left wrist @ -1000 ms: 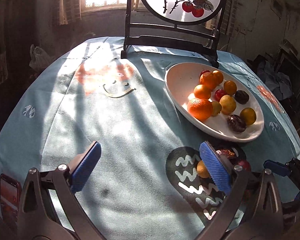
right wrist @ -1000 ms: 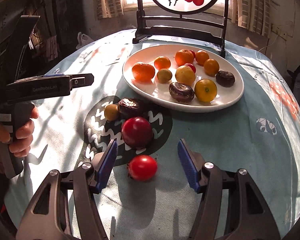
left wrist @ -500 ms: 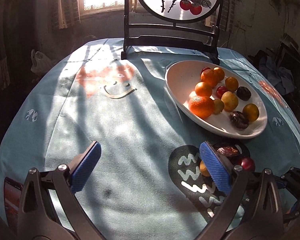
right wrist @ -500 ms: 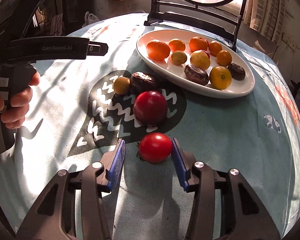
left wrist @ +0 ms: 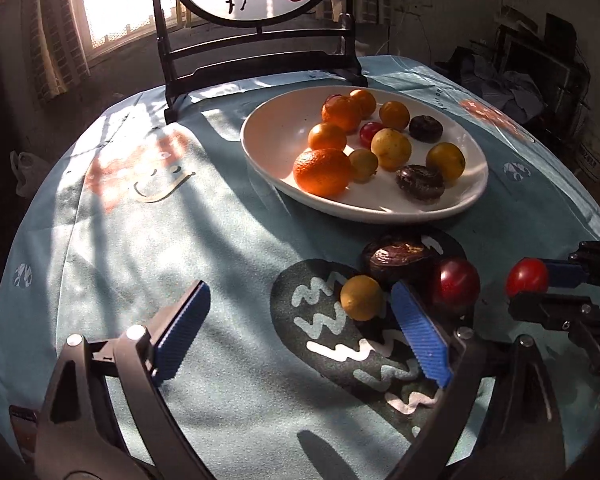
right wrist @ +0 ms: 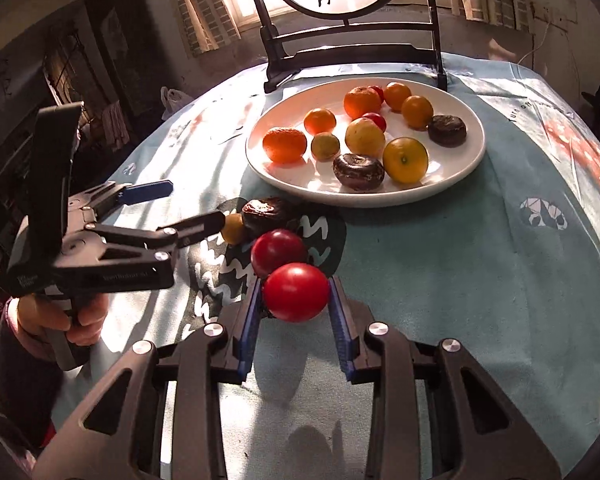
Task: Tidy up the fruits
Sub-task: 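Grasp the red tomato with the right tool while the left tool grasps a yellow fruit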
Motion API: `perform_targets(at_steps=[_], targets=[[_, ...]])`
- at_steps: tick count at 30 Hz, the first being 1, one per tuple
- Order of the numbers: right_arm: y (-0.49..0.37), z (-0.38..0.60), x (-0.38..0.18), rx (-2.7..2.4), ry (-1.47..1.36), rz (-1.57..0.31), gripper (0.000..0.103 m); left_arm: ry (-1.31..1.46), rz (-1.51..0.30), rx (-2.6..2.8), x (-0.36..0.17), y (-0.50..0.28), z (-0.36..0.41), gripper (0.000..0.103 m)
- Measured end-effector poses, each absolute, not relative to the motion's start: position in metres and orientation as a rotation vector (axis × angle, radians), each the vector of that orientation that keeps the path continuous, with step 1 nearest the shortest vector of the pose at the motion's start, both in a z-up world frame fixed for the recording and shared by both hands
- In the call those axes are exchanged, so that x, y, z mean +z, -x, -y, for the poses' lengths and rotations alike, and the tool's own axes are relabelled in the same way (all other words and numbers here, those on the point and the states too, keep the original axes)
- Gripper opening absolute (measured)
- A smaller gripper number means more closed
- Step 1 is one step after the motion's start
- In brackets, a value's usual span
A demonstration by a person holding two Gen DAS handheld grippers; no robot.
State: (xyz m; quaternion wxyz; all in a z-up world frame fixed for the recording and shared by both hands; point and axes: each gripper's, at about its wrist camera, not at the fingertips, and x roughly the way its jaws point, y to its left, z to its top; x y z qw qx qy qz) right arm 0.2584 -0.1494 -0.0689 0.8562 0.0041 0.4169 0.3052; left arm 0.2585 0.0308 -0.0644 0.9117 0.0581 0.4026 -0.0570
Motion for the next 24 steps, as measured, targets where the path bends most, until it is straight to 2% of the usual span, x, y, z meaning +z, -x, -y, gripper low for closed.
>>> perform_targets(at_steps=[1, 3, 6, 10, 12, 14, 24], targets=[[-0.258, 0.149, -0.068, 0.642, -0.01, -0.871, 0.033, -0.148, -0.835, -0.137, -0.067, -0.258, -0.026, 0.08], [-0.257, 0.149, -0.067, 0.629, -0.003, -0.865, 0.033, -0.166, -0.854, -0.172, -0.073, -0.259, -0.021, 0.059], [-0.259, 0.151, -0.069, 0.621, -0.009, -0.875, 0.033, -0.159, -0.868, -0.224, -0.077, -0.26, -0.018, 0.048], [-0.259, 0.151, -0.069, 0.619, -0.011, -0.871, 0.033, -0.178, -0.873, -0.257, -0.081, -0.26, -0.012, 0.046], [-0.259, 0.151, -0.068, 0.618, -0.011, -0.87, 0.033, -0.18, -0.88, -0.27, -0.084, -0.262, -0.01, 0.036], [-0.259, 0.152, -0.069, 0.615, -0.011, -0.869, 0.033, -0.173, -0.887, -0.283, -0.086, -0.265, -0.009, 0.032], [-0.259, 0.152, -0.069, 0.616, -0.01, -0.867, 0.033, -0.153, -0.898, -0.286, -0.082, -0.261, -0.011, 0.026]])
